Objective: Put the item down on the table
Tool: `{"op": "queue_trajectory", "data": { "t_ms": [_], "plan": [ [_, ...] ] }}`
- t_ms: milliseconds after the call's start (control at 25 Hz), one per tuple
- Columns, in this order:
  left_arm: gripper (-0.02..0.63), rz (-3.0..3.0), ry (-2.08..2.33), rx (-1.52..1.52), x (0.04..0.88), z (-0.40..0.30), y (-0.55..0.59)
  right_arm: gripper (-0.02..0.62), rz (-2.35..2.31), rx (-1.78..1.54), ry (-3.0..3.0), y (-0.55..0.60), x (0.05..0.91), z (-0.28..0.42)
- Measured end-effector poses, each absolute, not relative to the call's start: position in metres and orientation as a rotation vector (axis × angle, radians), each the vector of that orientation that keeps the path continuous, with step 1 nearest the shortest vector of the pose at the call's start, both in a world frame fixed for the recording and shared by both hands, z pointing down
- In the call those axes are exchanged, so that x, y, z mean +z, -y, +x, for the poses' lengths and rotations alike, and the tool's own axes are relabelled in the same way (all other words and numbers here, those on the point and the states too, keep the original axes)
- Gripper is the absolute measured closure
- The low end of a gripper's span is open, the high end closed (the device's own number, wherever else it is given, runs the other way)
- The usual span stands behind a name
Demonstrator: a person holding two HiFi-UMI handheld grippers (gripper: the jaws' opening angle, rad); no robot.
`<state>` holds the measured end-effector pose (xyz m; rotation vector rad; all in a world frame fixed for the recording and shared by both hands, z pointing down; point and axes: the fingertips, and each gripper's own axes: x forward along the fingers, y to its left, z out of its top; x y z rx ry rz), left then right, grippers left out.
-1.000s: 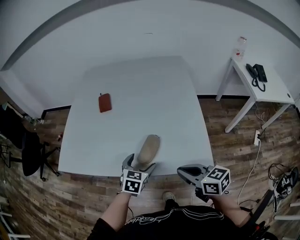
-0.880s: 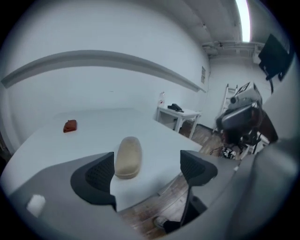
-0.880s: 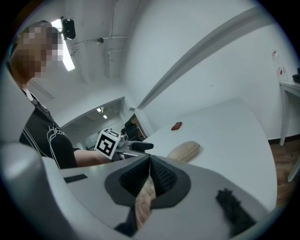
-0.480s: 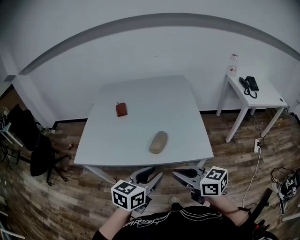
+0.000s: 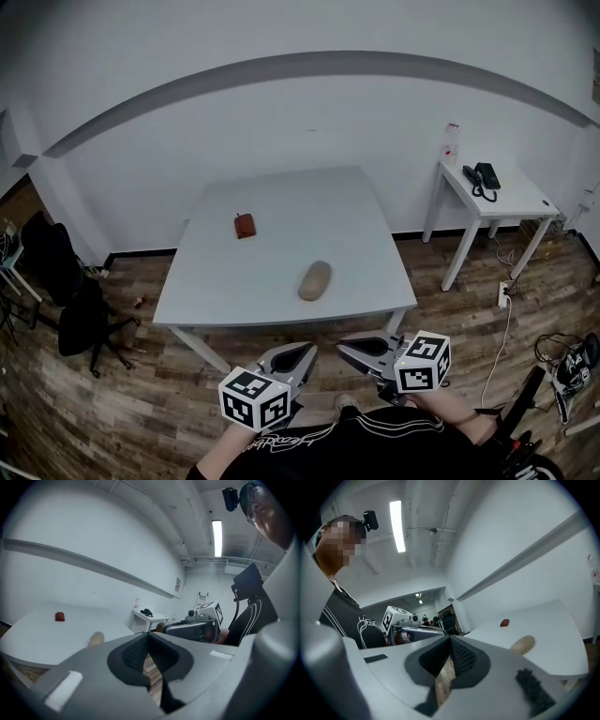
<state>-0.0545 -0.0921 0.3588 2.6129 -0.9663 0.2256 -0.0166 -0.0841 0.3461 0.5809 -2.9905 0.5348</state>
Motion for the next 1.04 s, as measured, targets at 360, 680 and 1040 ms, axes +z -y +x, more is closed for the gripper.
{"op": "queue_trajectory", "data": {
  "t_ms": [360,680,1040],
  "plan": [
    [0.598,2.615,0.975,0.271,0.370,-0.052,0.077,0.586,0.580,0.539,2.966,0.067,0.355,-0.018],
    [0.598,2.602,0.948,0.244,0.371,-0.051,0.078,0.586,0.577,0.554,2.957,0.065,0.363,-0.015],
    [0.598,2.596,0.936,0.272,0.382,-0.042,0.083,0.586,0.598,0.575,2.950,0.069,0.371,-0.007]
  ]
}}
